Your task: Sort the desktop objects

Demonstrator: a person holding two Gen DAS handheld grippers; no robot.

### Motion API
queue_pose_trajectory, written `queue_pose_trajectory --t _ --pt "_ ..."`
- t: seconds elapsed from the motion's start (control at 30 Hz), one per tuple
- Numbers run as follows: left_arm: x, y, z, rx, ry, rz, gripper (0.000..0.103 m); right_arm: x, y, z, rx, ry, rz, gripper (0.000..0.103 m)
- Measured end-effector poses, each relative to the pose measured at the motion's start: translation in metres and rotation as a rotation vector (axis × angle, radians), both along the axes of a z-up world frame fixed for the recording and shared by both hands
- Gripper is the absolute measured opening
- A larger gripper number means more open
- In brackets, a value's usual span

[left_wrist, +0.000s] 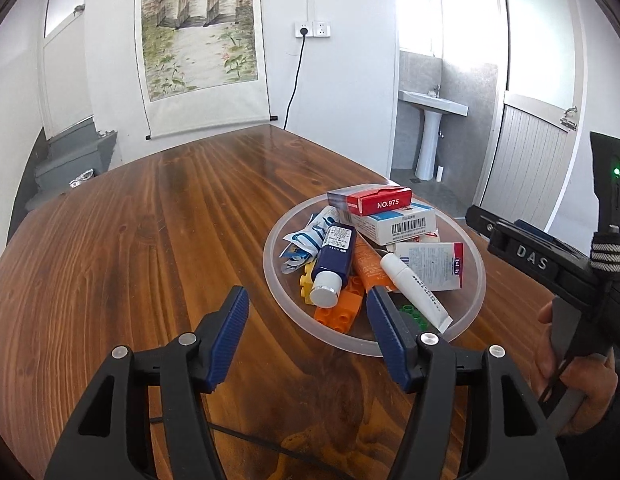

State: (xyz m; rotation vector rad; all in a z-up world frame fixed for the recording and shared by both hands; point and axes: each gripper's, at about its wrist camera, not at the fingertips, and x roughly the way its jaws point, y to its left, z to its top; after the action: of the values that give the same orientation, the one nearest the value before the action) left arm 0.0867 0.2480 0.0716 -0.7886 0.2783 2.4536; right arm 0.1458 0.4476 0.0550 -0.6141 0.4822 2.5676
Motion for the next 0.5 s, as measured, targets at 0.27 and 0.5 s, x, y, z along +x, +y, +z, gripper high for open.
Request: queue_pose_trajectory --t 0.27,0.5 --pt "0.014 -0.014 0.008 0.029 0.029 0.013 0.079 0.032 -0.029 0.004 0.012 -0.035 0.054 0.084" --pt "0.024 -0.024 0.013 0.056 0.032 0.021 0.084 0.046 -0.065 0.015 0.096 -0.062 0.143 0.087"
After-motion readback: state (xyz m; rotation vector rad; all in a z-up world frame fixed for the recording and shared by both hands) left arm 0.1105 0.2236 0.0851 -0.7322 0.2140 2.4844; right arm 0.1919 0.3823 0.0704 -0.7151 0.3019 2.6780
